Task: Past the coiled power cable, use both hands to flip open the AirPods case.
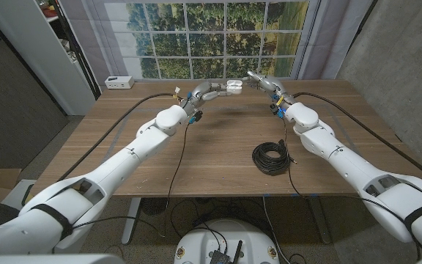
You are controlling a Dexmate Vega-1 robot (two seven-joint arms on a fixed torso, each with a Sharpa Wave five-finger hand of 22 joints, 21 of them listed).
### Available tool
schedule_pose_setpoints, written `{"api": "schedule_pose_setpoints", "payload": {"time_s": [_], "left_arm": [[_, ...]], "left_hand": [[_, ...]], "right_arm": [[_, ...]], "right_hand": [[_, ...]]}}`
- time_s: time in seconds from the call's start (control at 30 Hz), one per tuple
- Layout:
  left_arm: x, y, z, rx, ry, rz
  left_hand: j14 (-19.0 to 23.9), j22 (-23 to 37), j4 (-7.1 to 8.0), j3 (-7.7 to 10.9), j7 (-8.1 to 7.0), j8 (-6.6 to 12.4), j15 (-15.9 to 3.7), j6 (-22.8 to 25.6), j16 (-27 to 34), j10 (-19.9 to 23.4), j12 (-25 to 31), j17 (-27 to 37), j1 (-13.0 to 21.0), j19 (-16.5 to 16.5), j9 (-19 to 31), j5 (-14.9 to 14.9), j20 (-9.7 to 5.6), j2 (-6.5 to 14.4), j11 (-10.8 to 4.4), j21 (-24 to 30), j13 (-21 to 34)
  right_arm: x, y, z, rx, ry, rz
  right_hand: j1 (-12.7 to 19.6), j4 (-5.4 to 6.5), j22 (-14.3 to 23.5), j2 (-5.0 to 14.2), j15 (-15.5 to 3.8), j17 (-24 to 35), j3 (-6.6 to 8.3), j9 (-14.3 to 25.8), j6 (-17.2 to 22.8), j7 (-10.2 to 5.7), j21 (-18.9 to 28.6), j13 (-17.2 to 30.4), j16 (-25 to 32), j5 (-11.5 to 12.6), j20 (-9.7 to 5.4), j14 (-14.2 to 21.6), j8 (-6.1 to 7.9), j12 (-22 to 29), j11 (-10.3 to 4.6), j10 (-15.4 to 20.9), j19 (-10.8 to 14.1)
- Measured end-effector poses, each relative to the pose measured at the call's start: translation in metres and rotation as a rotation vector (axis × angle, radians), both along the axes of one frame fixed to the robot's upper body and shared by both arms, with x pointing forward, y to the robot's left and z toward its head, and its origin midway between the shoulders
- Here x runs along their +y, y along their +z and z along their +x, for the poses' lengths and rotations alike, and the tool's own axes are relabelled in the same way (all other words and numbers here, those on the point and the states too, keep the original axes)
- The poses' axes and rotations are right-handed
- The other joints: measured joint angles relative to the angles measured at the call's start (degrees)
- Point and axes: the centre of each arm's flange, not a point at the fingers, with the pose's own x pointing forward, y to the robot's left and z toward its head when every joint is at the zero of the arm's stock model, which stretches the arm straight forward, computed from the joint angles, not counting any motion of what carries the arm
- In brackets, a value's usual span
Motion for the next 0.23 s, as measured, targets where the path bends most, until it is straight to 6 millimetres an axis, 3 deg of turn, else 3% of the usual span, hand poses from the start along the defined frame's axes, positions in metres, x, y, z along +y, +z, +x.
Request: {"api": "schedule_pose_setpoints", "payload": {"time_s": [0.23], "left_arm": [[0.002,-0.003,-0.001,0.015,-0.022,-0.001]], "left_hand": [[0.0,0.0,0.00,0.00,0.03,0.04,0.00,0.0,0.0,0.0,0.0,0.0,-0.1,0.0,0.0,0.0,0.00,-0.1,0.00,0.0,0.0]], "right_arm": [[-0.013,-0.002,-0.010,-0.016,-0.050,0.058]], "right_hand": [[-0.3,0.17,0.0,0.30,0.00,-0.6,0.17,0.0,-0.3,-0.31,-0.2,-0.3,-0.5,0.0,0.00,0.0,-0.32,-0.4,0.25,-0.2,0.0]]}}
